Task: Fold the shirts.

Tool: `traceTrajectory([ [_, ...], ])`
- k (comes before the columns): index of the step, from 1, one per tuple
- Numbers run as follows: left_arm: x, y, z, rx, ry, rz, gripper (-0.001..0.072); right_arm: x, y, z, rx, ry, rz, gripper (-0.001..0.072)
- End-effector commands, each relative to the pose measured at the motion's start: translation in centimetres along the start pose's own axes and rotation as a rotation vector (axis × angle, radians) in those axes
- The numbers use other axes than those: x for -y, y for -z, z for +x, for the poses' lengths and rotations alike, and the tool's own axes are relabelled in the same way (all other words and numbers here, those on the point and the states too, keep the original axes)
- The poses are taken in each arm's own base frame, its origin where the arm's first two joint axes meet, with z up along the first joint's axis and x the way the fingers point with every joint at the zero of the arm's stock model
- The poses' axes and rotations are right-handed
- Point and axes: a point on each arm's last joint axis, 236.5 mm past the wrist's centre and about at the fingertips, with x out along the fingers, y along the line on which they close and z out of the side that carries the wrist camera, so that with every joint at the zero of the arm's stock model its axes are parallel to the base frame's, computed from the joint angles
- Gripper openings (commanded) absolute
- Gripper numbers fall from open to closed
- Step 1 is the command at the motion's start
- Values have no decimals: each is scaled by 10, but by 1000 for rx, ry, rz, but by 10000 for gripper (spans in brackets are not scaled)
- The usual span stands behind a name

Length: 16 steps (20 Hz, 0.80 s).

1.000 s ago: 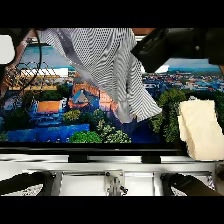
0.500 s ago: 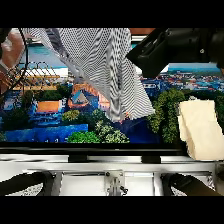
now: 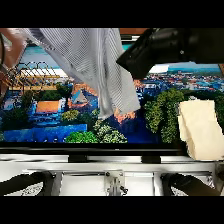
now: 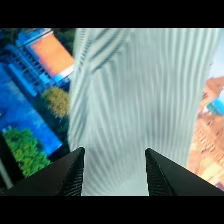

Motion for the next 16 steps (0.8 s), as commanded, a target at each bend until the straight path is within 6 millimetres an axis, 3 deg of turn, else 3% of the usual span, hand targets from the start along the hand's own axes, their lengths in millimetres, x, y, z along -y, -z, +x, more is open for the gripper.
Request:
traceTrajectory([
  [1,-6,-4,-5,-48,-1,102,43,-1,-23,20,101,-42,-8,507],
  [3,-13,5,-7,-103,-6,156,43,-16,-27,23,120,-113,17,507],
  [8,-44,23,-14,-197,-57,208,43,-17,-34,3,146,-84,-4,507],
  [16,-45,29,-15,-227,-54,207,43,-29,-23,52,111,-226,59,507],
])
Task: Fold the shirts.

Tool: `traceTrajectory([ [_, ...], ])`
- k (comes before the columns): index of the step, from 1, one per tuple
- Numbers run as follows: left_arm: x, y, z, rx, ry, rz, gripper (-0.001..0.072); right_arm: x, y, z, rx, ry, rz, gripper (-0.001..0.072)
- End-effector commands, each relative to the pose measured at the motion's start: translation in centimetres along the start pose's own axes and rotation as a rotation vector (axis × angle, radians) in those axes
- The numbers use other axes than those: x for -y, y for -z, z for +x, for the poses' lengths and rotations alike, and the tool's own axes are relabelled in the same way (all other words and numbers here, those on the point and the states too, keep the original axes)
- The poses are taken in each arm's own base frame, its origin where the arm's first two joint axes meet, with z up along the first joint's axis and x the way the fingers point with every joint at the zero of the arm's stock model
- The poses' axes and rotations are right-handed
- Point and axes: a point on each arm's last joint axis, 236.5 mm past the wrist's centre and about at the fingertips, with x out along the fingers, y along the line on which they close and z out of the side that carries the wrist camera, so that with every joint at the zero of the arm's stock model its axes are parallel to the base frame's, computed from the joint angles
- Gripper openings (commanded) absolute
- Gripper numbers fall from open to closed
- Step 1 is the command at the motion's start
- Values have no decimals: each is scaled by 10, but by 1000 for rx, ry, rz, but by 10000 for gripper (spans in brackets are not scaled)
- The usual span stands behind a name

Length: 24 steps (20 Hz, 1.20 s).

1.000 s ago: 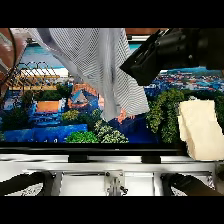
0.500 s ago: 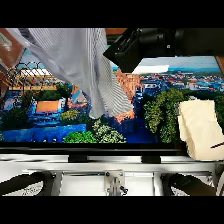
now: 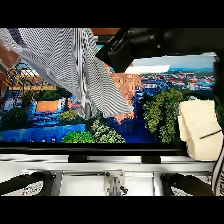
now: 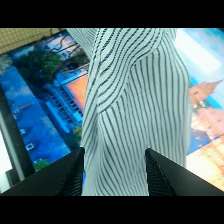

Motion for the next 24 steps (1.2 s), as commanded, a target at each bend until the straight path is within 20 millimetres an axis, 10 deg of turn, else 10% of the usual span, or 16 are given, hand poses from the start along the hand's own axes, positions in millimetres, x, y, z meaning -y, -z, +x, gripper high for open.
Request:
traceTrajectory([
  [1,1,8,0,-36,8,5,43,-5,4,17,-1,-65,17,507],
  [16,2,11,1,-44,10,0,44,0,28,57,-60,-113,67,494],
  [19,2,12,1,-45,10,0,44,17,18,62,-10,-44,54,106],
  [24,-3,13,1,-48,0,6,44,29,-19,24,97,87,-38,79],
])
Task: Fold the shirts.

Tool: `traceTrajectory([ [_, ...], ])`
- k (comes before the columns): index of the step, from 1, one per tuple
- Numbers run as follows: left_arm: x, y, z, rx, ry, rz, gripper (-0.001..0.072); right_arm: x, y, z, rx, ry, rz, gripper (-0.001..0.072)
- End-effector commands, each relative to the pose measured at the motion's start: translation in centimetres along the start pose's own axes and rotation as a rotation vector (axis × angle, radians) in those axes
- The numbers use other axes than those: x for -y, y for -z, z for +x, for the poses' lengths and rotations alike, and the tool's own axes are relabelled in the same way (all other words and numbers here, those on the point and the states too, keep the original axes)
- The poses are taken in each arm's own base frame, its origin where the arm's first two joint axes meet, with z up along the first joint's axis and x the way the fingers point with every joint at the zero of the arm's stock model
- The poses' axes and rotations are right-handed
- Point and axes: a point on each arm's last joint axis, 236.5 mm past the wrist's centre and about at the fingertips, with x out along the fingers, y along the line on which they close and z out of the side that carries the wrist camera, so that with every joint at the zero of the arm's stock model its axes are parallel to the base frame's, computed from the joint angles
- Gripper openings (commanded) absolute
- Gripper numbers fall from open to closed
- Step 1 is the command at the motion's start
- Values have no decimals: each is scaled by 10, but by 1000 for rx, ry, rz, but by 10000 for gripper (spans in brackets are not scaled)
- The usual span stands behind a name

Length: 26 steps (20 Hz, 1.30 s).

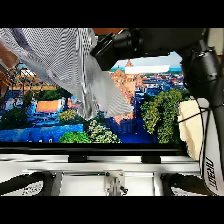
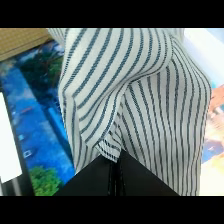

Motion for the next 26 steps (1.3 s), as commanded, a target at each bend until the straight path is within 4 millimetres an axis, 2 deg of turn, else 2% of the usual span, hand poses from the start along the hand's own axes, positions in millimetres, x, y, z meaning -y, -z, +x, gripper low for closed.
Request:
traceTrajectory([
  [1,-9,2,-1,-5,-20,10,44,7,-31,-34,85,108,-81,79],
  [5,-19,10,-2,-38,-35,13,44,-16,-64,-91,178,160,-156,78],
  [7,-18,15,0,-52,-32,11,44,-26,-74,-110,212,167,-170,78],
  [9,-18,18,2,-57,-32,2,44,-37,-74,-118,214,139,-144,78],
  [12,-18,19,4,-57,-32,-21,44,-55,-52,-108,127,41,-78,79],
  [15,-20,10,4,-18,-42,-56,44,-64,-15,-82,-20,-66,39,96],
  [16,-19,8,4,-9,-37,-67,44,-66,-8,-72,-45,-100,68,256],
  [17,-18,8,4,-8,-31,-75,44,-66,-6,-62,-49,-128,89,524],
  [19,-16,8,4,-9,-22,-89,44,-51,-14,-51,-5,-91,70,535],
  [20,-14,9,4,-15,-17,-93,44,-38,-26,-51,48,-36,30,535],
  [22,-7,14,4,-38,1,-98,44,-13,-59,-63,182,94,-39,535],
  [23,-3,17,5,-49,12,-99,44,-7,-75,-72,245,136,-60,536],
  [24,0,17,5,-53,19,-101,43,-5,-87,-80,292,159,-66,535],
  [26,5,17,5,-53,28,-102,44,-14,-88,-81,299,122,-50,537],
])
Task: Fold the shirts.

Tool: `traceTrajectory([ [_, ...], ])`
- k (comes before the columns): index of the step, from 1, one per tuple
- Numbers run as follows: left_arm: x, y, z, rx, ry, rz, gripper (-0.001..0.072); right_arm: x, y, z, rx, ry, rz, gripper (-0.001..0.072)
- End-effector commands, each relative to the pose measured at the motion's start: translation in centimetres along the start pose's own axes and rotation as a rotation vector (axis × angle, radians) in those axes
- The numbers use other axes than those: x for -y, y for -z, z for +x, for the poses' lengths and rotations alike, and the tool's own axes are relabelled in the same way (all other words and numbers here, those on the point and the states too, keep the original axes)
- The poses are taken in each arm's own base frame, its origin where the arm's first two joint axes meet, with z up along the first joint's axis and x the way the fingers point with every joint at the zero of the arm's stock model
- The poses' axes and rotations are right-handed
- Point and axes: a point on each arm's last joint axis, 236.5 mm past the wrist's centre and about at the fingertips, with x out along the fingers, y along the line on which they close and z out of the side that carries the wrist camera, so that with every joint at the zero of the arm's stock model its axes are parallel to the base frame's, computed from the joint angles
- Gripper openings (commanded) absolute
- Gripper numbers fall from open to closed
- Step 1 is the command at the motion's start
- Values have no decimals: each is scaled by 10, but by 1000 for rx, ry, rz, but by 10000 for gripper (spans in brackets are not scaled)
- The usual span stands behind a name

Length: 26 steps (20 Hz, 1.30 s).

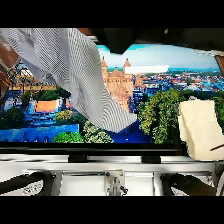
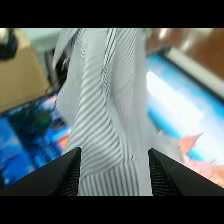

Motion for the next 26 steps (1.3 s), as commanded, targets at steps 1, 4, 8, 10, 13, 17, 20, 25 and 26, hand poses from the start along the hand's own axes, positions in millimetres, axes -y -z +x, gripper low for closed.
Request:
traceTrajectory([
  [1,11,3,1,-14,25,-9,44,-4,-18,-3,72,-10,-1,600],
  [4,18,5,2,-21,40,-10,44,-29,-14,-1,56,-90,-61,629],
  [8,22,5,1,-19,50,-16,44,-47,-13,5,54,-114,-142,629],
  [10,22,5,1,-19,51,-17,44,-39,-11,7,42,-82,-125,629],
  [13,22,5,1,-20,51,-17,44,-17,19,11,-80,-8,-142,629],
  [17,19,5,1,-19,45,-14,44,34,69,-5,-299,142,-112,561],
  [20,17,5,1,-20,42,-15,44,51,72,-21,-279,89,55,559],
  [25,19,5,1,-22,44,-16,44,35,105,-8,-363,-96,88,559],
  [26,19,7,1,-30,47,-15,44,31,107,-3,-365,-121,77,559],
])
